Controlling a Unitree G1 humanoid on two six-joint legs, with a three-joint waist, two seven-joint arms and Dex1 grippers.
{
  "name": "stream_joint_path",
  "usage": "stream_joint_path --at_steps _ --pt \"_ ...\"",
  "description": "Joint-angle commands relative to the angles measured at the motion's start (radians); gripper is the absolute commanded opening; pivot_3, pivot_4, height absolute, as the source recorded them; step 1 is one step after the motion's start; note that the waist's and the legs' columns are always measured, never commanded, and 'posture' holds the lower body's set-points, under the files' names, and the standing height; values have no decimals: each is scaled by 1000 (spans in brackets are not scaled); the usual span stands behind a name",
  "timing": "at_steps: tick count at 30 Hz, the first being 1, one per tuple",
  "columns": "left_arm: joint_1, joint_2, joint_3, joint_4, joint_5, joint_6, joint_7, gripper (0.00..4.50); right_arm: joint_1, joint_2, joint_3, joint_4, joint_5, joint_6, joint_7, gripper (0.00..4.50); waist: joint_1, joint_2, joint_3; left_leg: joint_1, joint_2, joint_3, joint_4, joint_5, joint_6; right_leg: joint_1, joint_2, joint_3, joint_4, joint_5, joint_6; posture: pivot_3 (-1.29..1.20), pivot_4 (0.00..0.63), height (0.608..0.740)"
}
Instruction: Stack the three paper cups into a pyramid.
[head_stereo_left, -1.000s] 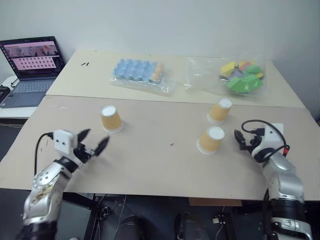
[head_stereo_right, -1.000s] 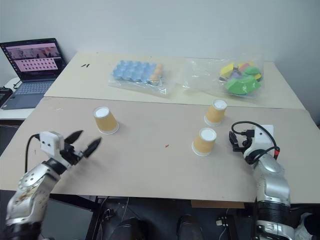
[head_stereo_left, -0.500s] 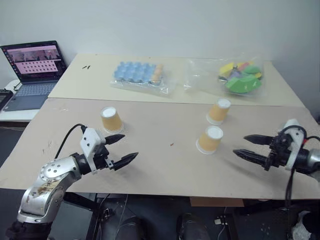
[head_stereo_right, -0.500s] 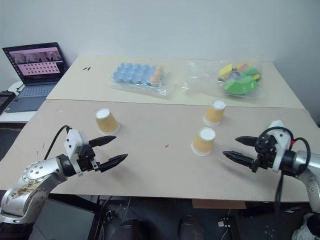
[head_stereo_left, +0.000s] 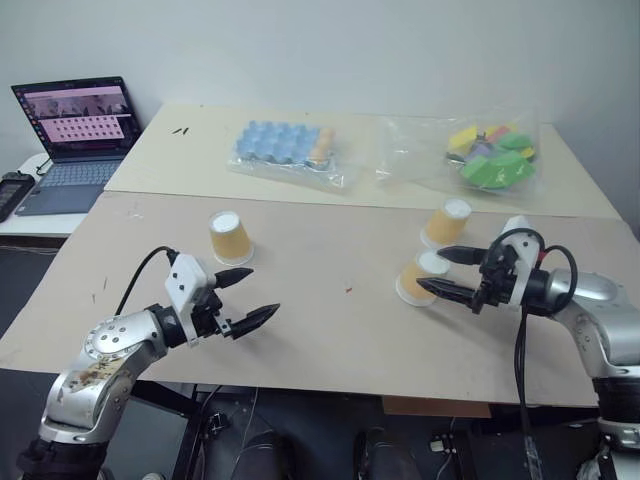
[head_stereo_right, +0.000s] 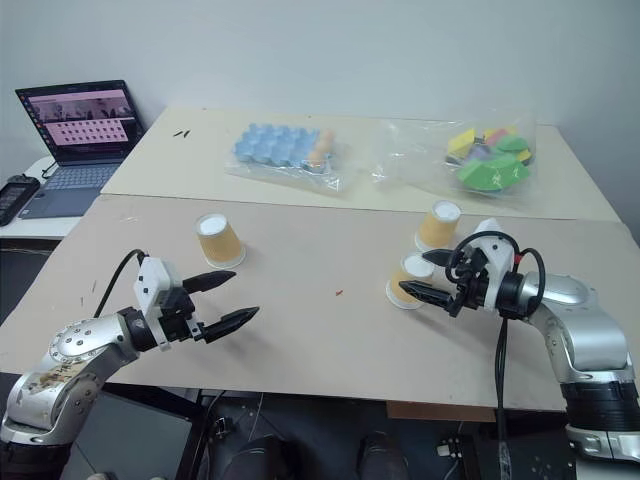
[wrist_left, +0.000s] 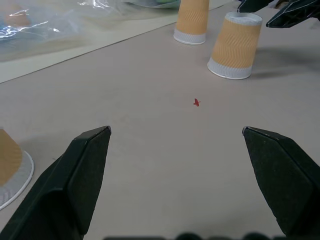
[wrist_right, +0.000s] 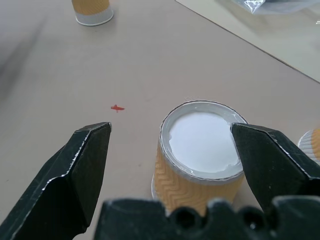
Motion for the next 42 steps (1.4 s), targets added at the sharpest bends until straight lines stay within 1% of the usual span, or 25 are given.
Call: stream_joint_path --at_steps 1,9,15,22,24,26,32,36,42 --pt "-2 0 22 -48 -11 3 11 4500 -43 19 1 60 -31 -40 -14 4469 -3 0 0 1 0 0 0 0 0 1 0 0 0 0 0 0 150 733" --pt "12 -2 24 -49 -1 1 23 4500 -69 9 -26 61 -1 -28 26 4469 -3 0 0 0 0 0 0 0 0 0 0 0 0 0 0 0 150 733" --pt "3 -2 28 -24 8 -4 30 4500 -62 -10 -23 -17 11 15 40 4469 -2 0 0 0 0 0 0 0 0 -1 0 0 0 0 0 0 150 733" --pt "-5 -12 27 -9 19 -2 39 4500 -28 -46 -71 -155 77 107 37 4469 2 0 0 -1 0 0 -1 0 0 -1 0 0 0 0 0 0 150 733" --pt "-3 -13 27 -12 18 1 42 4500 -29 -59 -105 -143 89 116 33 4469 4 0 0 -2 0 0 0 0 0 -1 0 0 -1 0 0 0 150 733" --pt "-2 -13 29 -14 15 4 43 4500 -21 -80 -112 -113 66 100 33 4469 6 0 0 -1 0 0 0 0 0 -1 0 0 -1 0 0 0 150 733" --pt "5 -12 31 -24 14 10 50 4500 22 -111 -68 18 -20 18 68 4469 10 0 0 -1 0 0 0 0 0 -1 0 -1 -1 0 0 0 150 733" --pt "9 -10 44 -30 10 18 62 4500 31 -88 -47 56 -28 2 88 4469 9 0 0 -2 0 0 -1 0 0 -2 0 0 -1 0 0 0 150 733" --pt "14 -11 50 -48 3 30 83 4500 -19 -8 3 67 -35 -2 57 4469 -1 0 0 -1 0 0 0 0 0 -1 0 0 0 0 0 0 150 733"
